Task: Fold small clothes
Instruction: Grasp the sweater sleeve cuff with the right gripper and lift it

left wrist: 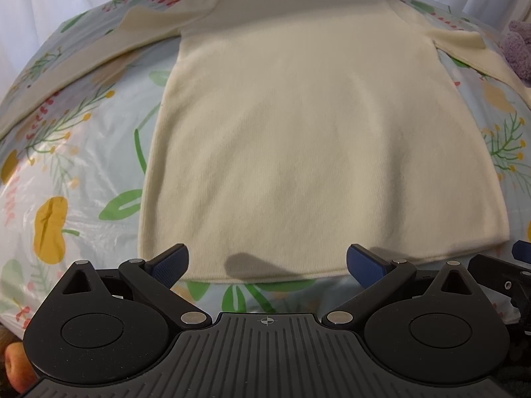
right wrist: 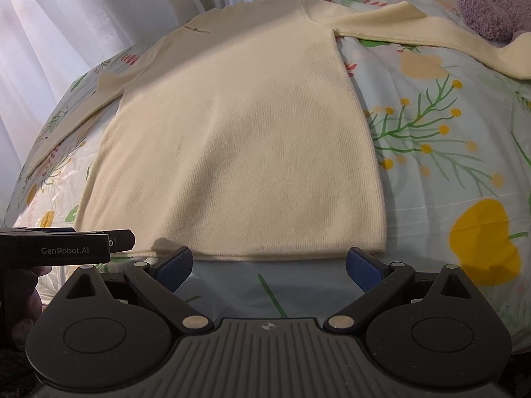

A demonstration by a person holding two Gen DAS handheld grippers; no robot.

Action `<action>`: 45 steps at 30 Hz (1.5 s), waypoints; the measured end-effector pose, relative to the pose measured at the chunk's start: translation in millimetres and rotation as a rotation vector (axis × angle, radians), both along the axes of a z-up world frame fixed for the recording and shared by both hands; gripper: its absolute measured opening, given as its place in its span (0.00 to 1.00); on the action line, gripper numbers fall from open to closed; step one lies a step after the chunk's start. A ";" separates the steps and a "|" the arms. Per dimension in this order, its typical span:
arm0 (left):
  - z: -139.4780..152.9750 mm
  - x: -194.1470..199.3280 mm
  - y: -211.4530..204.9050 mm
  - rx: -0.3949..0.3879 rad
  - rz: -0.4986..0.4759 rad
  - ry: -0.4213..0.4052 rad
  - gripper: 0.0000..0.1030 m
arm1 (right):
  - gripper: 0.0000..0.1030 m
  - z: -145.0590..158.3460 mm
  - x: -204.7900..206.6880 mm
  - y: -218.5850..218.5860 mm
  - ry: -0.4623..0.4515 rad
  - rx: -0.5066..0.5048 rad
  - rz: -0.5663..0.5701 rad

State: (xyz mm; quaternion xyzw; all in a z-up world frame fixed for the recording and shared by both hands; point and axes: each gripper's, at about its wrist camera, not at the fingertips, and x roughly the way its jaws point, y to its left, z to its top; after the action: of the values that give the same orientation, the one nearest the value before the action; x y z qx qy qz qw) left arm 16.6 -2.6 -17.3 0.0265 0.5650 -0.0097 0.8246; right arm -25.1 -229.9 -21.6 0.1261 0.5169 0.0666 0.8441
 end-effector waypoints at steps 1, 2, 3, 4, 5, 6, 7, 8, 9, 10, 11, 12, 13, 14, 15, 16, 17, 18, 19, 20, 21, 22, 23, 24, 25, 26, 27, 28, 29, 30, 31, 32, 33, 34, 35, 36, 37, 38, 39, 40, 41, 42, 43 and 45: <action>-0.5 1.9 -0.5 -0.003 -0.002 0.004 1.00 | 0.96 -3.2 2.2 -4.5 0.015 0.023 -0.014; -0.8 4.4 -0.8 -0.007 -0.004 0.007 1.00 | 0.96 -7.3 5.0 -9.7 0.034 0.045 -0.024; -1.0 7.2 -0.9 -0.012 -0.003 0.009 1.00 | 0.93 -10.4 8.1 -14.6 0.050 0.060 -0.036; -1.0 11.2 -0.7 -0.014 0.002 0.009 1.00 | 0.86 -14.1 13.2 -24.0 0.066 0.080 -0.065; -0.5 15.4 -0.8 -0.015 0.009 0.003 1.00 | 0.82 -16.3 19.9 -36.2 0.070 0.096 -0.095; 0.1 19.8 -0.4 -0.015 0.015 -0.006 1.00 | 0.79 -16.3 27.2 -50.5 0.060 0.109 -0.130; 0.8 25.2 0.0 -0.010 0.023 -0.020 1.00 | 0.79 -14.7 35.6 -71.7 0.023 0.127 -0.193; 1.2 31.6 -0.2 -0.002 0.031 -0.036 1.00 | 0.79 -12.4 42.7 -95.3 -0.030 0.142 -0.271; 0.7 37.4 -0.5 0.006 0.039 -0.050 1.00 | 0.79 -10.4 48.6 -119.1 -0.088 0.158 -0.351; -1.2 45.6 -0.9 0.016 0.047 -0.063 1.00 | 0.79 -9.1 54.3 -147.9 -0.166 0.179 -0.449; -3.7 52.8 -1.1 0.025 0.057 -0.065 1.00 | 0.79 -9.9 58.2 -174.6 -0.246 0.192 -0.545; -7.0 60.5 -1.0 0.029 0.070 -0.072 1.00 | 0.79 -11.8 61.3 -194.2 -0.298 0.197 -0.615; -10.3 66.6 -0.6 0.028 0.080 -0.080 1.00 | 0.79 -15.5 70.4 -223.8 -0.335 0.196 -0.693; -14.6 73.5 -0.2 0.029 0.094 -0.079 1.00 | 0.79 -18.3 81.4 -246.5 -0.324 0.177 -0.735; -18.3 79.4 0.8 0.029 0.105 -0.080 1.00 | 0.79 -20.2 88.2 -262.6 -0.321 0.148 -0.777; -22.1 83.7 2.2 0.026 0.114 -0.084 1.00 | 0.79 -21.9 94.5 -281.3 -0.339 0.105 -0.828; -25.9 88.0 2.7 0.031 0.124 -0.080 1.00 | 0.78 -23.2 98.0 -296.5 -0.360 0.075 -0.863; -28.7 91.6 3.6 0.040 0.132 -0.073 1.00 | 0.71 -24.2 101.4 -308.5 -0.365 0.059 -0.899; -31.2 95.1 4.2 0.041 0.132 -0.073 1.00 | 0.66 -26.2 104.5 -320.3 -0.374 0.066 -0.931; -32.5 96.6 5.2 0.035 0.128 -0.079 1.00 | 0.65 -27.6 106.8 -330.1 -0.388 0.083 -0.948; -33.4 98.1 6.9 0.023 0.126 -0.086 1.00 | 0.63 -28.7 109.6 -336.7 -0.403 0.091 -0.965; -34.3 100.2 8.9 0.009 0.128 -0.089 1.00 | 0.62 -30.3 113.9 -342.4 -0.410 0.085 -0.985; -35.3 102.6 11.3 -0.004 0.131 -0.086 1.00 | 0.59 -31.9 118.7 -348.5 -0.407 0.073 -1.001; -35.2 104.2 12.9 -0.009 0.133 -0.085 1.00 | 0.50 -33.8 120.8 -351.2 -0.410 0.069 -1.010; -35.6 105.8 14.1 -0.012 0.131 -0.086 1.00 | 0.47 -35.4 123.8 -354.1 -0.409 0.070 -1.014; -36.4 107.3 14.8 -0.011 0.124 -0.087 1.00 | 0.46 -35.9 127.1 -355.6 -0.407 0.067 -1.019; -36.8 107.1 14.7 -0.010 0.113 -0.091 1.00 | 0.42 -36.0 128.8 -356.0 -0.411 0.065 -1.021; -36.9 107.2 14.9 -0.012 0.106 -0.093 1.00 | 0.40 -35.3 131.5 -356.6 -0.413 0.063 -1.016; -37.4 106.8 14.0 -0.013 0.102 -0.094 1.00 | 0.39 -34.7 133.6 -357.1 -0.411 0.060 -1.014; -37.6 106.8 14.3 -0.015 0.099 -0.096 1.00 | 0.27 -32.5 135.4 -357.0 -0.416 0.060 -1.010; -37.8 105.8 14.8 -0.016 0.096 -0.100 1.00 | 0.14 -30.6 137.4 -356.8 -0.414 0.048 -0.999; -37.8 105.2 15.4 -0.017 0.094 -0.104 1.00 | 0.12 -27.2 139.6 -354.0 -0.409 0.016 -0.983; -38.1 104.7 15.7 -0.017 0.090 -0.108 1.00 | 0.09 -24.4 141.1 -350.9 -0.412 -0.017 -0.968; -38.2 104.5 16.0 -0.018 0.088 -0.109 1.00 | 0.07 -19.4 143.5 -344.5 -0.422 -0.068 -0.940; -38.4 104.3 16.5 -0.021 0.088 -0.110 1.00 | 0.07 -14.2 145.6 -338.6 -0.425 -0.104 -0.922; -38.6 104.1 16.8 -0.022 0.084 -0.115 1.00 | 0.07 -8.0 147.9 -331.7 -0.430 -0.133 -0.906; -38.9 103.7 16.9 -0.021 0.077 -0.123 1.00 | 0.06 2.3 151.3 -319.8 -0.456 -0.165 -0.872; -38.9 102.5 17.1 -0.019 0.067 -0.131 1.00 | 0.06 10.9 155.6 -308.4 -0.480 -0.191 -0.833; -38.9 102.2 17.2 -0.019 0.062 -0.137 1.00 | 0.06 23.9 162.9 -289.0 -0.512 -0.228 -0.766; -38.9 102.0 17.3 -0.020 0.061 -0.143 1.00 | 0.06 37.1 170.3 -265.4 -0.547 -0.252 -0.686; -38.3 101.3 17.1 -0.023 0.064 -0.146 1.00 | 0.06 49.3 176.8 -240.9 -0.590 -0.247 -0.601; -37.5 100.7 17.4 -0.028 0.069 -0.146 1.00 | 0.06 57.4 181.8 -220.3 -0.624 -0.232 -0.523; -36.6 101.4 17.6 -0.031 0.068 -0.139 1.00 | 0.06 68.7 190.1 -184.9 -0.670 -0.210 -0.385; -33.7 106.7 18.5 -0.043 0.056 -0.112 1.00 | 0.08 76.2 198.1 -127.1 -0.718 -0.171 -0.183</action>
State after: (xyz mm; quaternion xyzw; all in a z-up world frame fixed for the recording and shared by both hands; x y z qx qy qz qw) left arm 123.3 15.9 -51.0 -0.0065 0.5180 0.0024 0.8554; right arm 173.0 -357.0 54.5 0.0693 0.1785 -0.0124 0.9814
